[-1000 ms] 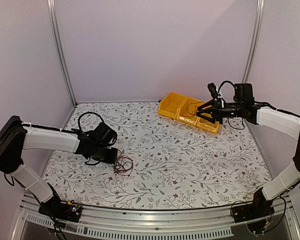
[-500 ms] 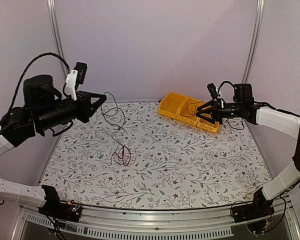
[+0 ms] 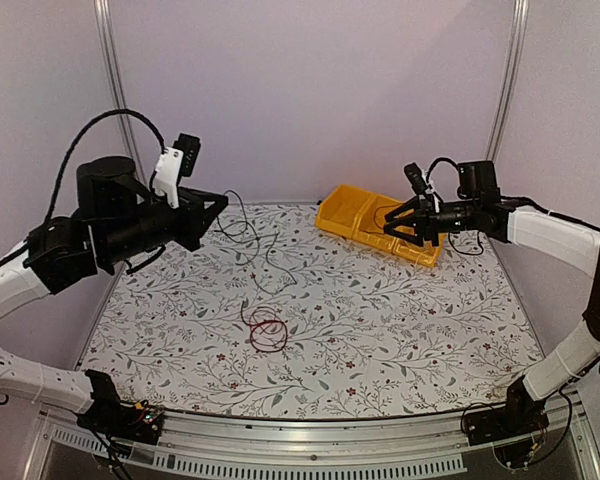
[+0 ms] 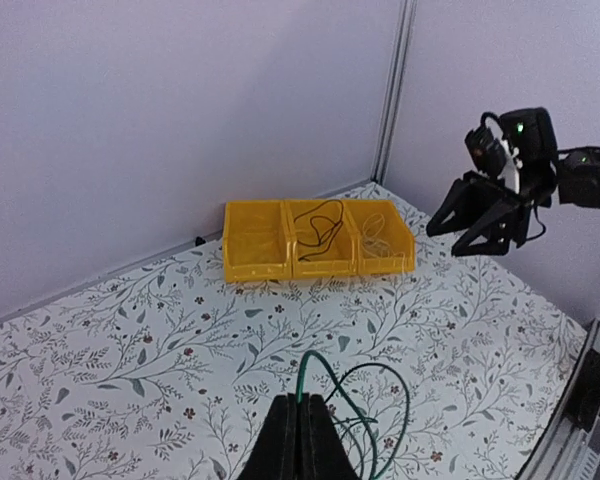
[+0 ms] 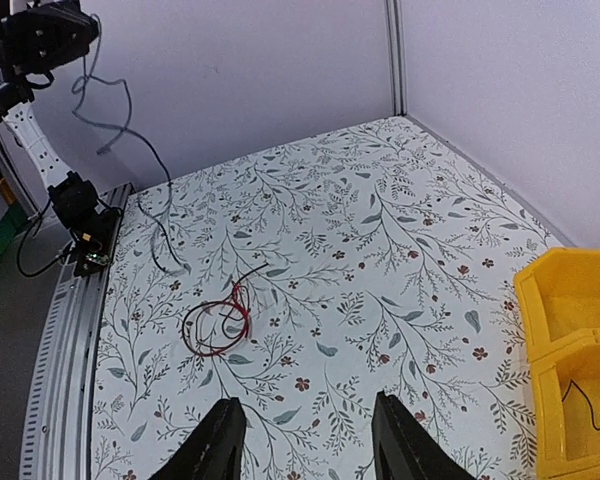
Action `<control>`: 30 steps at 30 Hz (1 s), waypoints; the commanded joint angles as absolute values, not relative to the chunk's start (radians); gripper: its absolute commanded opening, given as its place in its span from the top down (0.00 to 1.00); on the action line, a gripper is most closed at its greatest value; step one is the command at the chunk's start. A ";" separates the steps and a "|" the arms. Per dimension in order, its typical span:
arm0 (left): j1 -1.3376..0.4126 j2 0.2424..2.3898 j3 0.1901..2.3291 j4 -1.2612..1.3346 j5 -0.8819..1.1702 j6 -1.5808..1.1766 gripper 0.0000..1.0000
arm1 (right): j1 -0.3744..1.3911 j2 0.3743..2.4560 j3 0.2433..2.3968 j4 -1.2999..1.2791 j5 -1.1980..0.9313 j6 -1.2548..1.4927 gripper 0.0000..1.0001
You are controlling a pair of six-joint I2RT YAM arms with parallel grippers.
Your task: Untangle the cables
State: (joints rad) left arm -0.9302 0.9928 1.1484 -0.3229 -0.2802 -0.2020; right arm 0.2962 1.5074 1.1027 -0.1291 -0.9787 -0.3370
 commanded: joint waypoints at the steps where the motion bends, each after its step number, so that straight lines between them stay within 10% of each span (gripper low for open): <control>1: -0.947 1.047 1.052 -0.225 -0.218 -0.210 1.00 | 0.357 1.465 1.204 -0.196 -0.993 -0.337 0.52; 30: -1.015 1.267 0.983 0.125 -0.056 -0.252 1.00 | 0.719 1.786 1.642 -0.482 -1.101 -0.254 0.37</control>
State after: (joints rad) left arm -0.9936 1.2552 0.9585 0.0742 -0.0624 -0.2478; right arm 0.6933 1.7870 1.6409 -0.4595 -1.0489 -0.2687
